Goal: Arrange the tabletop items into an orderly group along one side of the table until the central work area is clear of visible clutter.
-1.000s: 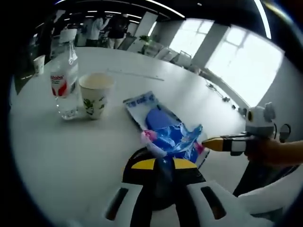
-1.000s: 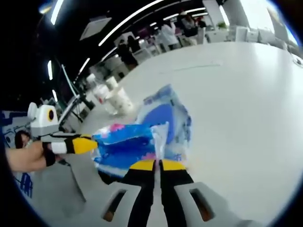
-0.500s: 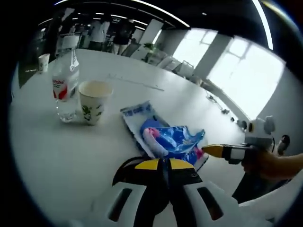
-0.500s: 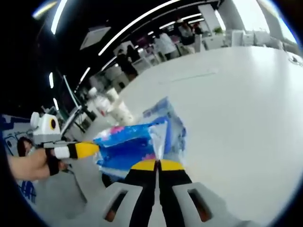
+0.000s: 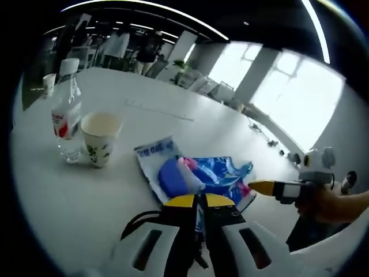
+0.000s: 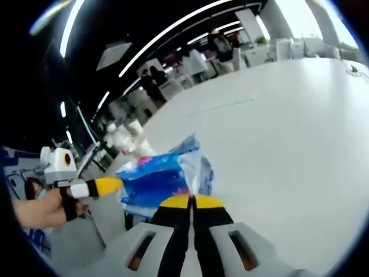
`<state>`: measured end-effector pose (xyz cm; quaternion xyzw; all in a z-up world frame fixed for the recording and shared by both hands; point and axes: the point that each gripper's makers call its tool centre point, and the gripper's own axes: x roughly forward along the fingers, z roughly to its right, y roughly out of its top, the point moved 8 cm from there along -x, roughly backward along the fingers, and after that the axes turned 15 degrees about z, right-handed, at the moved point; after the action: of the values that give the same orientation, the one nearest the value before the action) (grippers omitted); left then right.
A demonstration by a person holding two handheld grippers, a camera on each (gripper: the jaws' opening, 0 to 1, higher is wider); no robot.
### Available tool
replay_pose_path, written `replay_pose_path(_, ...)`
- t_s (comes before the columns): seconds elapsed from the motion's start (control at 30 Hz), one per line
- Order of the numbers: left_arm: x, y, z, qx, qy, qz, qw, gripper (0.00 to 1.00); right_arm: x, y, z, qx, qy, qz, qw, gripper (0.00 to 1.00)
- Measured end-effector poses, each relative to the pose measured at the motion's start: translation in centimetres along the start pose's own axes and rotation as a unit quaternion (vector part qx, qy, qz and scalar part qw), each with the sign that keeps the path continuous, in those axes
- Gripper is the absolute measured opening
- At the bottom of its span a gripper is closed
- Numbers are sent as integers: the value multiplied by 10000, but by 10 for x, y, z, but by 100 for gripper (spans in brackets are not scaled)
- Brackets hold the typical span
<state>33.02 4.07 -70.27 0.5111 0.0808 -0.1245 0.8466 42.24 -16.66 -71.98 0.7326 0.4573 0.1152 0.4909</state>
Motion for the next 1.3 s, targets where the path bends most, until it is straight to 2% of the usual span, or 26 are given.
replay_pose_path(0.4,24,-10,26,-193,-195,34,9996,0,-17,12,31,213,-189,137,9995,0)
replay_pose_path(0.8,39,-8,36,-372,-264,174,9988,0,-19,20,46,267,-240,182,9992,0)
replay_pose_path(0.97,47,-11,41,-353,-344,204,9986,0,-22,22,54,228,-289,175,9992,0)
replay_pose_path(1.3,67,-20,48,-635,-337,239,9971,0,-26,31,77,199,-420,184,9988,0)
